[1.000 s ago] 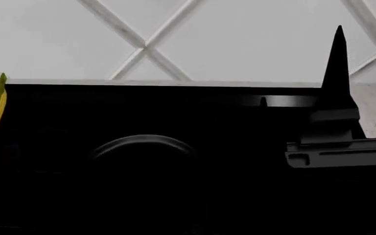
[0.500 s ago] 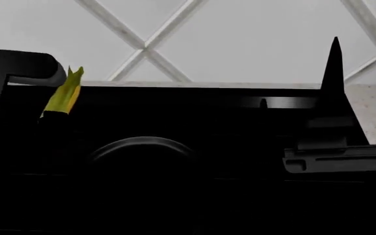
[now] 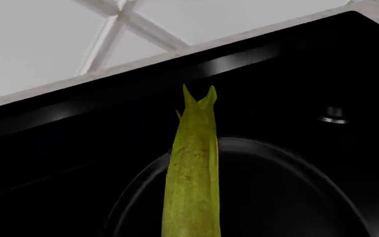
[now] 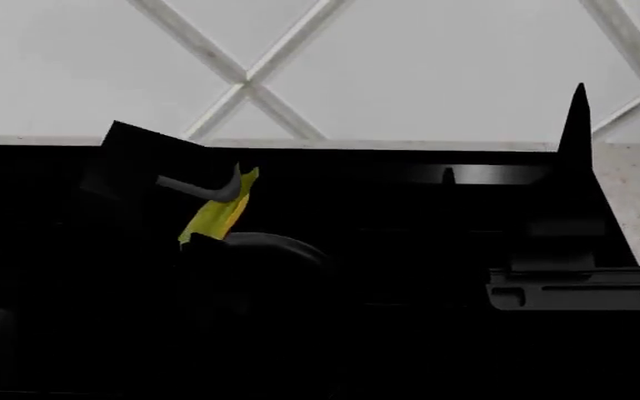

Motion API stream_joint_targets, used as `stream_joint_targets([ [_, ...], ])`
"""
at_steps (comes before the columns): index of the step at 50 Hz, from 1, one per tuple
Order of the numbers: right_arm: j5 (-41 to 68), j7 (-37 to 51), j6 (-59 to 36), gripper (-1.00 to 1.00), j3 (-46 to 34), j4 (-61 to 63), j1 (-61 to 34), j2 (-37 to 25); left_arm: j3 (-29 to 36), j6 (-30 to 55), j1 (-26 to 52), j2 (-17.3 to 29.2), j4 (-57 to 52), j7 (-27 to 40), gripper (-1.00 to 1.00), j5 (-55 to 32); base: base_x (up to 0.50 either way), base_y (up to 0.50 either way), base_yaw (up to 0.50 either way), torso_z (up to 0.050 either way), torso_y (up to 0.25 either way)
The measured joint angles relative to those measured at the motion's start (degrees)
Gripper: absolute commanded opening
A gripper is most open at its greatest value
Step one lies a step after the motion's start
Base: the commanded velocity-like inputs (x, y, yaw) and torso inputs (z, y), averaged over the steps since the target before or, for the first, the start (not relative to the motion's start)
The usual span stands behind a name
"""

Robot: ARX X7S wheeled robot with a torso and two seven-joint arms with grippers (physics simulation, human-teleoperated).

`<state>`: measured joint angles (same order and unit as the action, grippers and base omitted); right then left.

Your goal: Pick the corn from the plate and place it in the pan.

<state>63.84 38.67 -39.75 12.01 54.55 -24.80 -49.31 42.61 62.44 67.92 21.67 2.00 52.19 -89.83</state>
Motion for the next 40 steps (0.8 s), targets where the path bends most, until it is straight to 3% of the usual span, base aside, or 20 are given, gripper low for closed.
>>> stream_joint_targets([
  [40,2.7,1.4,1.0,1.0,2.5,0.8,3.0,-1.9,5.8,-1.9,-7.9,-1.4,1.2,-3.9,-1.0,4.8,0.0,0.0,0.0,0.0,0.0],
])
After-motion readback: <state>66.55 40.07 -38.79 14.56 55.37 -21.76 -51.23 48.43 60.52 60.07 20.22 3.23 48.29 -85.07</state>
